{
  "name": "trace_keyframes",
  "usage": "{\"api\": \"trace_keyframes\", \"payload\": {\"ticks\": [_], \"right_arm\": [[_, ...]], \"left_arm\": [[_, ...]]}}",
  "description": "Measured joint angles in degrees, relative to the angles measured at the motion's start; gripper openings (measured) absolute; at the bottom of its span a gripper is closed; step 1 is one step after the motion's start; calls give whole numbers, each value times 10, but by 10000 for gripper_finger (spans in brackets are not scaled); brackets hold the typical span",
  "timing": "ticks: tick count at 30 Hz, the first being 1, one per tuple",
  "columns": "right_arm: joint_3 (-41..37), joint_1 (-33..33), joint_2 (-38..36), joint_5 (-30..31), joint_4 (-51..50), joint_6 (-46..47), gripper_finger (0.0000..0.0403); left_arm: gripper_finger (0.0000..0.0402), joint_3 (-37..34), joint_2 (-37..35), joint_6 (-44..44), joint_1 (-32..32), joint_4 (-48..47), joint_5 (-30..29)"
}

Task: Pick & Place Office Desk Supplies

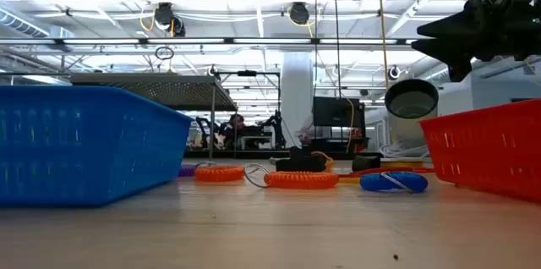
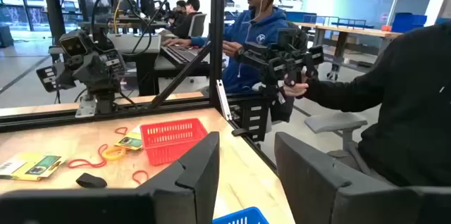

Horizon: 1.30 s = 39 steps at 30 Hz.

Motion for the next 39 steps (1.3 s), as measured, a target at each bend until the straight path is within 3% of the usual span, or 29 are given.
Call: {"api": "trace_keyframes", "payload": {"ticks": [39], "right_arm": [[0,0,0,-2,1,-16,144]], "left_arm": [[145,0,0,30,0,0,-22]]}}
